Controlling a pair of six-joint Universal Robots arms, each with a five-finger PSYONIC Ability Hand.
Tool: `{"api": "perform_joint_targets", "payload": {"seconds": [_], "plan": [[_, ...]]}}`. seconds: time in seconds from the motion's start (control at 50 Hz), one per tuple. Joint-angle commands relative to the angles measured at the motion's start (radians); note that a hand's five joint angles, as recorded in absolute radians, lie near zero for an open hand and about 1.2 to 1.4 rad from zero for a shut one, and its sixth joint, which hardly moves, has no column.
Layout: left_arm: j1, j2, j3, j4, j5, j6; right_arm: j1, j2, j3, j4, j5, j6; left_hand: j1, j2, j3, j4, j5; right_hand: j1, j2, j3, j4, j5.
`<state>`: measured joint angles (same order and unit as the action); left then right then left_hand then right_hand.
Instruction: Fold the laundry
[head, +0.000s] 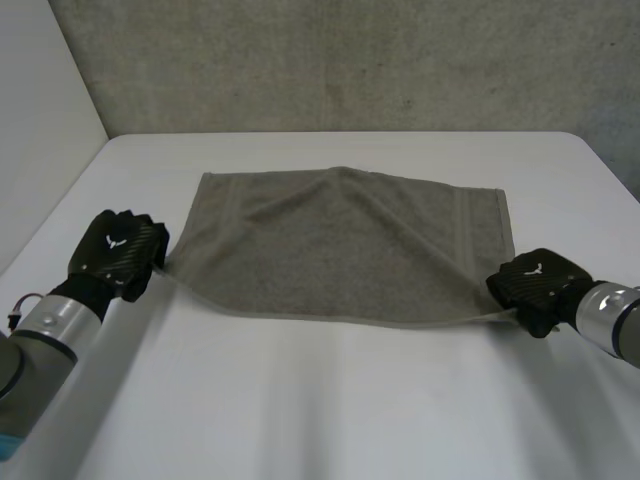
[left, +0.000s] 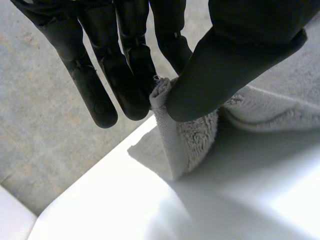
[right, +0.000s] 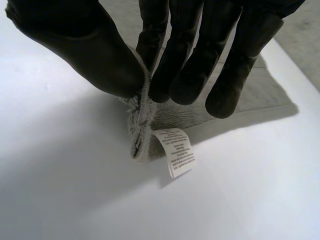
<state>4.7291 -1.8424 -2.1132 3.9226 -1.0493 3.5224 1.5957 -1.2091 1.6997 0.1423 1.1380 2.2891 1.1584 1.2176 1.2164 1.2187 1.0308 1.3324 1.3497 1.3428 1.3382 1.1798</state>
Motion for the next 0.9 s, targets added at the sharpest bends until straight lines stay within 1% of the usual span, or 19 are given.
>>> {"api": "perform_joint_targets", "payload": {"seconds": [0.02,0.1,0.22,0.28,0.3,0.32,0.36,0.38,0.42,0.52,0.6,0.7,0.74,0.76,0.78,0.8,0.84,0.86,0.9], "plan": [[0.045,0.069,-0.028,-0.098,0.003,0.009,-0.069,-0.095,0.012,-0.010,-0.001,0.003,0.238,0.179,0.180,0.178,0.191,0.064,0.047,0.054,0.058,0.042],[0.078,0.107,-0.042,-0.164,0.018,0.010,-0.106,-0.164,0.014,-0.007,0.003,0.003,0.238,0.179,0.180,0.178,0.191,0.064,0.047,0.054,0.058,0.042],[0.150,0.272,-0.071,-0.327,0.101,0.012,-0.174,-0.264,0.028,0.097,-0.018,-0.034,0.238,0.179,0.180,0.178,0.191,0.064,0.047,0.054,0.058,0.042],[0.172,0.365,-0.088,-0.431,0.159,0.012,-0.215,-0.267,0.035,0.237,-0.037,-0.131,0.238,0.179,0.180,0.178,0.191,0.064,0.047,0.054,0.058,0.042],[0.181,0.415,-0.097,-0.490,0.190,0.012,-0.241,-0.265,0.046,0.332,-0.040,-0.213,0.238,0.179,0.180,0.178,0.191,0.064,0.047,0.054,0.058,0.042],[0.181,0.416,-0.097,-0.491,0.190,0.012,-0.241,-0.265,0.046,0.333,-0.040,-0.214,0.238,0.179,0.180,0.178,0.191,0.064,0.047,0.054,0.058,0.042],[0.207,0.489,-0.120,-0.595,0.248,0.024,-0.307,-0.265,0.077,0.523,-0.049,-0.423,0.238,0.179,0.180,0.178,0.191,0.064,0.047,0.054,0.058,0.042],[0.207,0.489,-0.120,-0.595,0.249,0.024,-0.307,-0.265,0.077,0.523,-0.049,-0.424,0.238,0.179,0.180,0.178,0.191,0.064,0.047,0.054,0.058,0.042],[0.256,0.523,-0.142,-0.653,0.296,0.071,-0.384,-0.257,0.098,0.647,-0.055,-0.578,0.238,0.179,0.180,0.178,0.191,0.064,0.047,0.054,0.058,0.042],[0.310,0.516,-0.168,-0.663,0.319,0.167,-0.411,-0.256,0.072,0.634,-0.092,-0.590,0.238,0.179,0.180,0.178,0.191,0.064,0.047,0.054,0.058,0.042],[0.312,0.496,-0.166,-0.661,0.316,0.216,-0.410,-0.244,0.032,0.594,-0.129,-0.554,0.238,0.179,0.180,0.178,0.191,0.064,0.047,0.054,0.058,0.042],[0.258,0.347,-0.094,-0.602,0.305,0.233,-0.399,-0.181,-0.052,0.500,-0.141,-0.431,0.238,0.179,0.180,0.178,0.191,0.064,0.047,0.054,0.058,0.042],[0.148,0.229,-0.009,-0.559,0.278,0.228,-0.337,-0.127,-0.127,0.441,-0.135,-0.340,0.238,0.179,0.180,0.178,0.191,0.064,0.047,0.054,0.058,0.042],[0.147,0.229,-0.008,-0.559,0.278,0.228,-0.336,-0.127,-0.127,0.441,-0.135,-0.339,0.238,0.179,0.180,0.178,0.191,0.064,0.047,0.054,0.058,0.042],[0.097,0.172,0.034,-0.543,0.238,0.228,-0.298,-0.092,-0.171,0.418,-0.123,-0.298,0.238,0.179,0.180,0.178,0.191,0.064,0.047,0.054,0.058,0.042],[0.097,0.172,0.035,-0.543,0.238,0.228,-0.298,-0.092,-0.172,0.418,-0.123,-0.298,0.238,0.179,0.180,0.178,0.191,0.064,0.047,0.054,0.058,0.042],[0.030,0.060,0.137,-0.519,0.120,0.224,-0.237,-0.021,-0.247,0.389,-0.069,-0.243,0.238,0.179,0.180,0.178,0.191,0.064,0.047,0.054,0.058,0.042],[0.029,0.060,0.137,-0.519,0.120,0.224,-0.237,-0.021,-0.247,0.388,-0.069,-0.243,0.238,0.179,0.180,0.178,0.191,0.064,0.047,0.054,0.058,0.042],[-0.023,-0.036,0.243,-0.506,0.023,0.216,-0.195,0.028,-0.297,0.370,-0.018,-0.209,0.238,0.179,0.180,0.178,0.191,0.064,0.047,0.054,0.058,0.042]]}}
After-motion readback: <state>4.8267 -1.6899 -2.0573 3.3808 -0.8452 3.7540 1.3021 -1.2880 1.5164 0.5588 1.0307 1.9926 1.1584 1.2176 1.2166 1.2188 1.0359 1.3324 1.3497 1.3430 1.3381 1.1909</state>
